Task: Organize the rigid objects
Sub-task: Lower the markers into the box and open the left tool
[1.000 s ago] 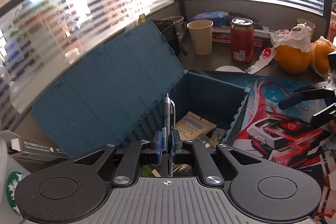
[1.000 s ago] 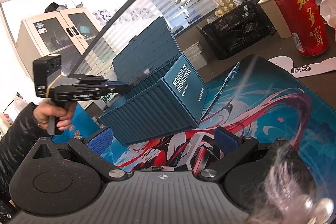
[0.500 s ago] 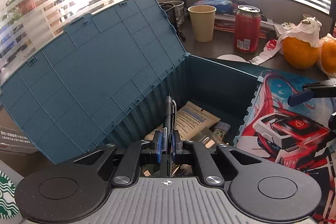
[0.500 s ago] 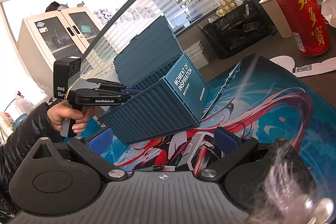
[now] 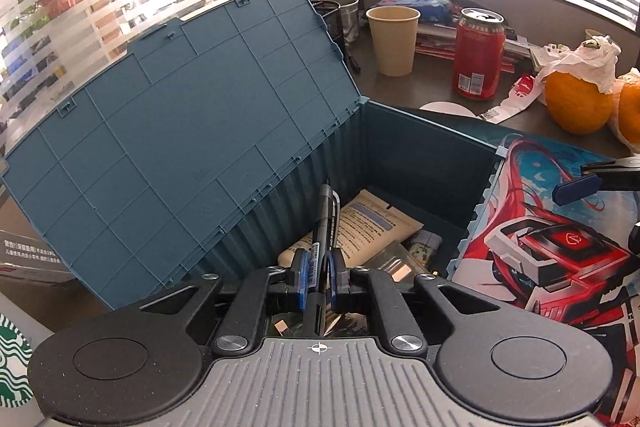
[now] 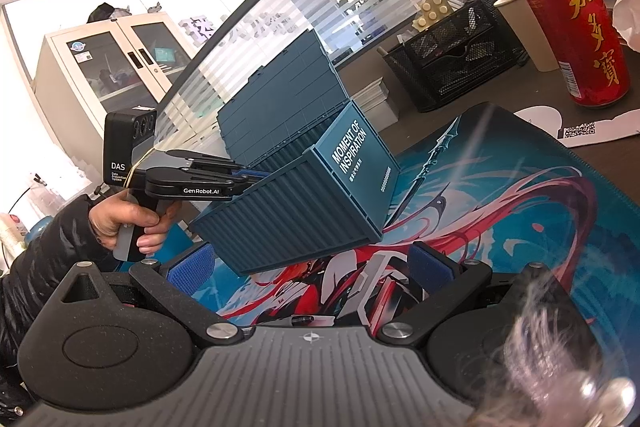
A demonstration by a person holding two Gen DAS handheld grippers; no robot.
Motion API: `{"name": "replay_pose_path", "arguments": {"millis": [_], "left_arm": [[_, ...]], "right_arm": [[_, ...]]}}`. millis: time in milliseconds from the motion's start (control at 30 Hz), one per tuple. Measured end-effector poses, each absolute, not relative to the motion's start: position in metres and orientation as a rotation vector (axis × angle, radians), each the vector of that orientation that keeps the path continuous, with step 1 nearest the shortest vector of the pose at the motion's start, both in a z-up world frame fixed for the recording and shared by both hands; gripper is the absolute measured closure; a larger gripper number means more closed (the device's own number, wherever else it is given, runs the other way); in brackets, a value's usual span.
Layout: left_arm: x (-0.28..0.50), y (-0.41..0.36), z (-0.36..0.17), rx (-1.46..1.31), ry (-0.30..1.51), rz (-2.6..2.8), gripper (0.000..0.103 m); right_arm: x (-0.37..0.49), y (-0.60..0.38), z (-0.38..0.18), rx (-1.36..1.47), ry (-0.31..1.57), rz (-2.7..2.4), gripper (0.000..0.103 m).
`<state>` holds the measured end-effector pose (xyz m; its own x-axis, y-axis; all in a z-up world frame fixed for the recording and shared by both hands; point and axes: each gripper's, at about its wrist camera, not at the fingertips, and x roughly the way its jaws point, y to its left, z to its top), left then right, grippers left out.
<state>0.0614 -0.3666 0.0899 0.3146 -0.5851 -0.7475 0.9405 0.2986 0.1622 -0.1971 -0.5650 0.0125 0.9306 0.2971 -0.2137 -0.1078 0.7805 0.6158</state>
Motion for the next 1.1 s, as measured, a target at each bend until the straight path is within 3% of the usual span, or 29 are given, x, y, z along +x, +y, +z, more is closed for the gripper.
{"name": "replay_pose_path", "arguments": {"millis": [1000, 1100], "left_arm": [[0.019, -0.353, 0.108, 0.729, 0.565, -1.123, 0.088], [0.012, -0.347, 0.114, 0.739, 0.539, -1.107, 0.078]], "right_arm": [[-0.197, -0.565, 0.013, 0.641, 0.310, 0.224, 0.000], [-0.197, -0.565, 0.013, 0.641, 0.310, 0.224, 0.000]]}}
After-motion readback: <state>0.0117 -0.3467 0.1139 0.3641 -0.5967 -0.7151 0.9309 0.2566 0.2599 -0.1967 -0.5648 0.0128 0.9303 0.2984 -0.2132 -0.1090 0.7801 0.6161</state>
